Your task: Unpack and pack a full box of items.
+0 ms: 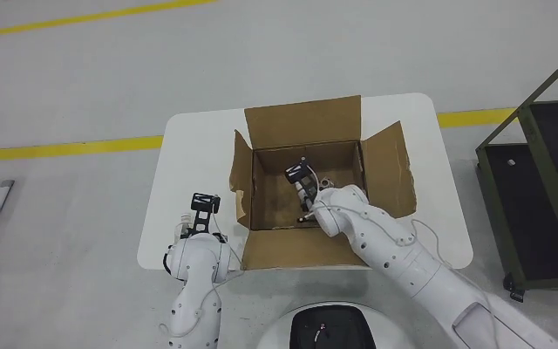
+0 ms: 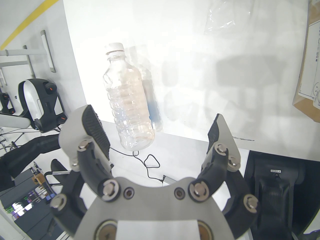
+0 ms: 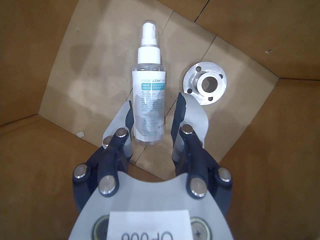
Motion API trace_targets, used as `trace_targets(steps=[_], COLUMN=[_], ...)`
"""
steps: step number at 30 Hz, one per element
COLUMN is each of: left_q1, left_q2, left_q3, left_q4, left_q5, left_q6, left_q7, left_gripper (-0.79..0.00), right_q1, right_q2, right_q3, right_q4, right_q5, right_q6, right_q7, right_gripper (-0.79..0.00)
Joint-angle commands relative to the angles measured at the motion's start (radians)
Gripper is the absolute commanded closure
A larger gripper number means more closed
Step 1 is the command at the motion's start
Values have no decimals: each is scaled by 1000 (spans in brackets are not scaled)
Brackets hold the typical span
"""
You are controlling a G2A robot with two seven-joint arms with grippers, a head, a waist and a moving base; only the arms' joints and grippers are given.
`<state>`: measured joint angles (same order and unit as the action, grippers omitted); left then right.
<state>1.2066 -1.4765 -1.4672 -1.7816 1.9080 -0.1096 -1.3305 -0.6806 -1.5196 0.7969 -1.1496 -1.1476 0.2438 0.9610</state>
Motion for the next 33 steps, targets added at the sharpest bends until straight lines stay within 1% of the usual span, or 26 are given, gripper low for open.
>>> trace_targets(steps=[1,5,8,9,17,23,27,28,29,30,33], left_q1=[0,0,0,0,0,0,0,0,0,0,0], left_q2=[0,0,0,0,0,0,0,0,0,0,0], left_q3=[0,0,0,0,0,0,0,0,0,0,0], left_q4=[0,0,0,0,0,0,0,0,0,0,0], left_q5=[0,0,0,0,0,0,0,0,0,0,0], left_q6=[0,0,0,0,0,0,0,0,0,0,0], left_q7=[0,0,0,0,0,0,0,0,0,0,0], left_gripper=[-785,-785,-785,-785,-785,-785,-785,-785,-785,-785,-785], right_q1=[-2,-7,-2,0,16,28,34,36,37,38,40], right_q2=[-2,-9,-14,-16,-32,-42,-47,-48,-49,-51,-53], right_q3=[7,16,17,16,7,5,6,6,6,7,9], right_q4=[12,32,56,63,115,146,166,169,172,175,182], right_q5=[8,44,54,57,68,76,80,80,80,81,80], right_q6=[-4,-21,-35,-39,-59,-75,-84,-88,-89,-90,-93], right_q7=[-6,-22,-33,-35,-35,-33,-33,-33,-33,-32,-33], right_gripper=[-388,-394,-446,-477,-563,-585,-545,-520,-388,-379,-219])
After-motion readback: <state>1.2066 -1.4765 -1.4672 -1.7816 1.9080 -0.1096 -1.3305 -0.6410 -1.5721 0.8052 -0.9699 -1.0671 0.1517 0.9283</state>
